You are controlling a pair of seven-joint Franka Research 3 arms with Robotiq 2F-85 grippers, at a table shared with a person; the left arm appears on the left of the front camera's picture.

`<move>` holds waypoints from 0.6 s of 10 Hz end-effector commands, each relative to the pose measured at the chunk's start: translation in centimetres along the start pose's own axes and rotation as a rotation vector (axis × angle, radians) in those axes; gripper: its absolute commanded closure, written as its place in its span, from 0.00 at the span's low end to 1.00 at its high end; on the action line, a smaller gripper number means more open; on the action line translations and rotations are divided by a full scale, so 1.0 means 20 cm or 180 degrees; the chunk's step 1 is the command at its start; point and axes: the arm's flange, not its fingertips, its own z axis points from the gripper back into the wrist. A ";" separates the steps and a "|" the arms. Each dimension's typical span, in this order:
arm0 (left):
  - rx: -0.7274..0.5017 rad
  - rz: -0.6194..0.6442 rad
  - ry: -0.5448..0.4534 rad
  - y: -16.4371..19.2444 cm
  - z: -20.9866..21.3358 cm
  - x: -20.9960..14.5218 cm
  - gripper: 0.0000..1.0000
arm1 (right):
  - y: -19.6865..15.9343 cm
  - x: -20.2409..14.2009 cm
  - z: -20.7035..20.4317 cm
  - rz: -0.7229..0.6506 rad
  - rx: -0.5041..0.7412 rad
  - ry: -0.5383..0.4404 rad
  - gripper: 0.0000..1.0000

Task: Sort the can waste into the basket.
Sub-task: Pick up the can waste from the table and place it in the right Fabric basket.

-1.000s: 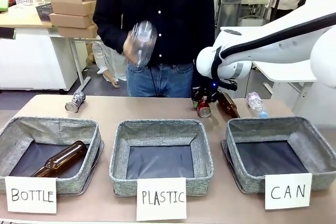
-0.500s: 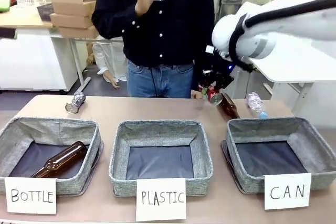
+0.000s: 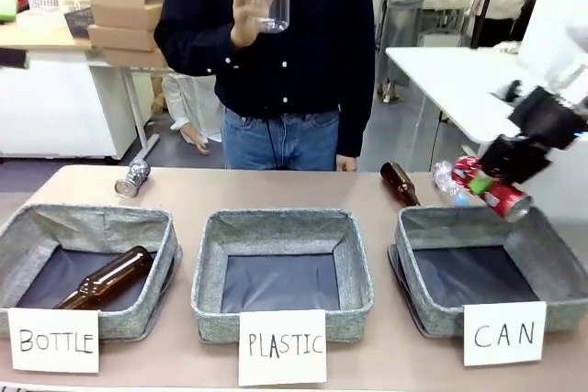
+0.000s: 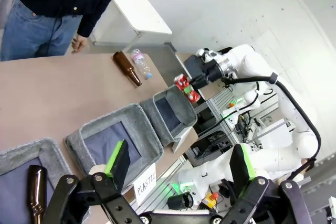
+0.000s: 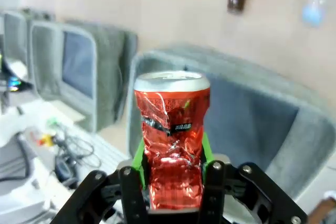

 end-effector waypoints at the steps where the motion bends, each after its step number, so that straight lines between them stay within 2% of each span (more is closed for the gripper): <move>1: -0.0032 -0.0020 -0.0022 0.00 -0.01 0.00 0.00 | -0.07 -0.07 -0.06 -0.0021 0.0122 0.0098 0.95; 5: -0.0032 -0.0020 -0.0022 0.00 -0.01 0.00 0.00 | -0.08 -0.10 -0.06 -0.0022 0.0133 0.0121 0.95; 6: -0.0032 -0.0020 -0.0022 0.00 -0.01 0.00 0.00 | -0.07 -0.09 -0.06 -0.0015 0.0158 0.0109 0.44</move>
